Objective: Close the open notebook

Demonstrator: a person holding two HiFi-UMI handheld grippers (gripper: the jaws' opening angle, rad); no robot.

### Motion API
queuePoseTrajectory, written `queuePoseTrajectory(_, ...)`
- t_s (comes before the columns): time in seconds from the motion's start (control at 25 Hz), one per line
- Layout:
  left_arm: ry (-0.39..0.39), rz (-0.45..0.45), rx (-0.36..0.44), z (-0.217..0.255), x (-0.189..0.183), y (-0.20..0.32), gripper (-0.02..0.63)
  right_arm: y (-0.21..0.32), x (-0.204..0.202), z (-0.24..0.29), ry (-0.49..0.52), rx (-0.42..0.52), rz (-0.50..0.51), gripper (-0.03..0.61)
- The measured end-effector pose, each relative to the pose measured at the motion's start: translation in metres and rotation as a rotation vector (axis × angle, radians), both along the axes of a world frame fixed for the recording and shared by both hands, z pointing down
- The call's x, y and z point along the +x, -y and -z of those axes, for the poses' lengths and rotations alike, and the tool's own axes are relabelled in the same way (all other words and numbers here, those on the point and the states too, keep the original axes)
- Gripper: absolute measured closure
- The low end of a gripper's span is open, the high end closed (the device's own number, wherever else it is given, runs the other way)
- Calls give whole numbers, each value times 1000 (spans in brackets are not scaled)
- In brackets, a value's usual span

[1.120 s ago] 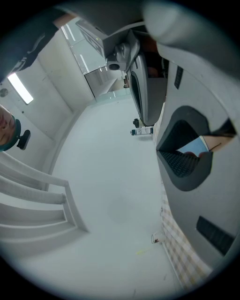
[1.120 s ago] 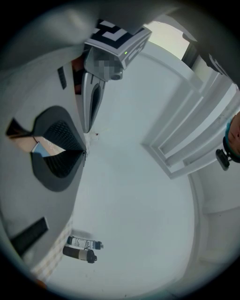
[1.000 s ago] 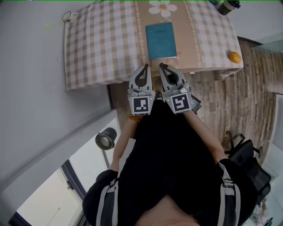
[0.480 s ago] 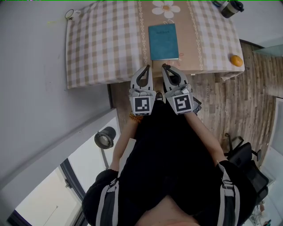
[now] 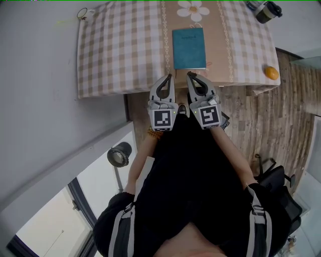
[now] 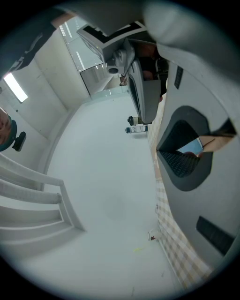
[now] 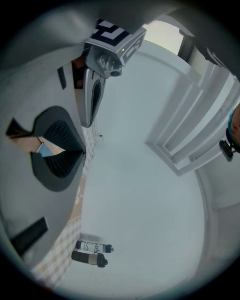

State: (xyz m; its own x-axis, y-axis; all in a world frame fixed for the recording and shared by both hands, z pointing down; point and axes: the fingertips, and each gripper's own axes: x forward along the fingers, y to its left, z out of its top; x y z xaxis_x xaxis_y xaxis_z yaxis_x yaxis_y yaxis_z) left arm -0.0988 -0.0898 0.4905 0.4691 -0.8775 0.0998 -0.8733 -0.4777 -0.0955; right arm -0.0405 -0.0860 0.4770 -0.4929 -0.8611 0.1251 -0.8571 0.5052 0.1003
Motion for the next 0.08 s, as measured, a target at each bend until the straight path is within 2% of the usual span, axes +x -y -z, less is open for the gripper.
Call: queuePoseTrajectory(0.08, 3, 4, -5, -2, -1, 0, 604, 2, 2, -3, 0, -18, -6, 580)
